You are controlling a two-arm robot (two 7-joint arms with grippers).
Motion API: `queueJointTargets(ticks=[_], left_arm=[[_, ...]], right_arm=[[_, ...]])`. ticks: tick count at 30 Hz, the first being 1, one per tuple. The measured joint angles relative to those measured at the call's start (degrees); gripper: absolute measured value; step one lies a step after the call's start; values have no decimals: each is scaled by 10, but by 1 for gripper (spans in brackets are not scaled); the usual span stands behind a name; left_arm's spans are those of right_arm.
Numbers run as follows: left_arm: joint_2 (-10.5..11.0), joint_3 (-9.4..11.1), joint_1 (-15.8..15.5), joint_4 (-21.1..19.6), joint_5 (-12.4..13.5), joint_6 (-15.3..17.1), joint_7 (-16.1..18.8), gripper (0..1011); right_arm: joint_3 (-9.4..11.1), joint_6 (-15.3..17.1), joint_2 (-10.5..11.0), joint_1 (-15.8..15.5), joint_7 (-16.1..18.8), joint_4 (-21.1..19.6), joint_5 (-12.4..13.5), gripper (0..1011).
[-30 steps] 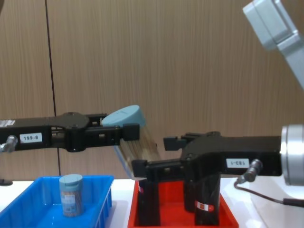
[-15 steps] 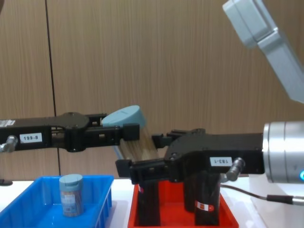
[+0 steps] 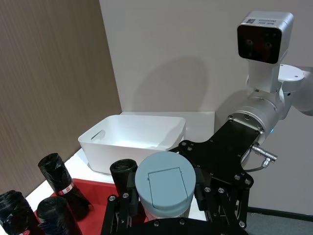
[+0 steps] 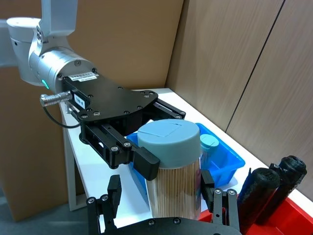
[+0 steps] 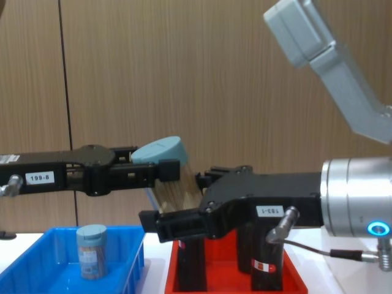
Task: Pick the cotton swabs from the blue box and place them into the white box.
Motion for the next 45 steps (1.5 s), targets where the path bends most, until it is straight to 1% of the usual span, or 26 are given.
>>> queueJointTargets(ticks=[4, 6, 11, 20, 22, 24, 26, 28, 29, 31, 33, 40, 42, 45], left_arm=[[0, 0, 0, 0, 0, 0, 0, 659], [0, 0, 0, 0, 0, 0, 0, 660], [0, 0, 0, 0, 0, 0, 0, 659], [0, 0, 0, 0, 0, 0, 0, 659], [0, 0, 0, 0, 0, 0, 0, 660], [0, 0, 0, 0, 0, 0, 0, 660], [0, 0, 0, 0, 0, 0, 0, 659], [0, 0, 0, 0, 0, 0, 0, 660], [0, 0, 0, 0, 0, 0, 0, 659], [0, 0, 0, 0, 0, 0, -1, 659], [0, 0, 0, 0, 0, 0, -1, 659], [0, 0, 0, 0, -1, 0, -1, 659], [0, 0, 0, 0, 0, 0, 0, 726], [0, 0, 0, 0, 0, 0, 0, 799]], right_arm=[[-4, -4, -2, 2, -2, 3, -10, 1002], [-7, -9, -4, 5, -4, 7, -18, 1002], [-10, -15, -7, 8, -8, 13, -29, 1002], [-14, -21, -10, 14, -14, 22, -37, 992], [-15, -21, -10, 15, -16, 23, -38, 927], [-15, -22, -10, 16, -16, 23, -38, 911], [-15, -23, -10, 17, -18, 24, -39, 835], [-15, -23, -10, 18, -18, 25, -40, 783], [-15, -24, -10, 18, -19, 25, -40, 783], [-15, -25, -9, 19, -20, 26, -40, 705], [-15, -25, -9, 20, -20, 26, -40, 650], [-16, -28, -7, 22, -20, 27, -38, 641], [-16, -29, -7, 22, -19, 27, -37, 641], [-16, -30, -6, 23, -19, 27, -36, 641]])
